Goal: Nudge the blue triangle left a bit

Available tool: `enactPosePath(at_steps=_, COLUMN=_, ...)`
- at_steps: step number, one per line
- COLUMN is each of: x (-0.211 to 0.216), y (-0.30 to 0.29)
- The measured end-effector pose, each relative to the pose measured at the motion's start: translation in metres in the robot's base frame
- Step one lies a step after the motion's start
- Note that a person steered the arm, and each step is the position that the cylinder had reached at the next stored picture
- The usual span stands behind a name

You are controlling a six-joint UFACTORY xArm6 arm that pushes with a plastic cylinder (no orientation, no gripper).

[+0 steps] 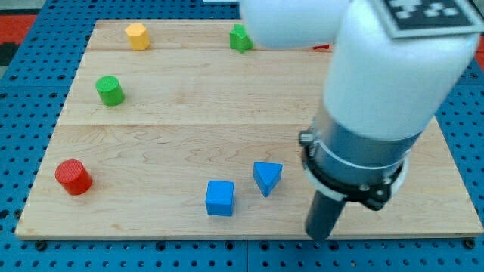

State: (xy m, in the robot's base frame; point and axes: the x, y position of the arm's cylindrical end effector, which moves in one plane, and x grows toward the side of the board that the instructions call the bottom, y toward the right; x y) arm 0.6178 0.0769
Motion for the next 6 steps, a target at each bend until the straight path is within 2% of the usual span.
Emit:
enactPosePath(at_steps=1, x=0.000, y=-0.077)
enactPosePath(at_steps=2, x=-0.007, y=-0.114)
enactPosePath(at_steps=3, x=-0.042, y=-0.106)
enactPosePath(at_steps=4, x=-0.022, y=-0.073)
enactPosePath(at_steps=5, x=-0.010, y=-0.015)
enactPosePath(at_steps=6, x=-0.042, y=0.001)
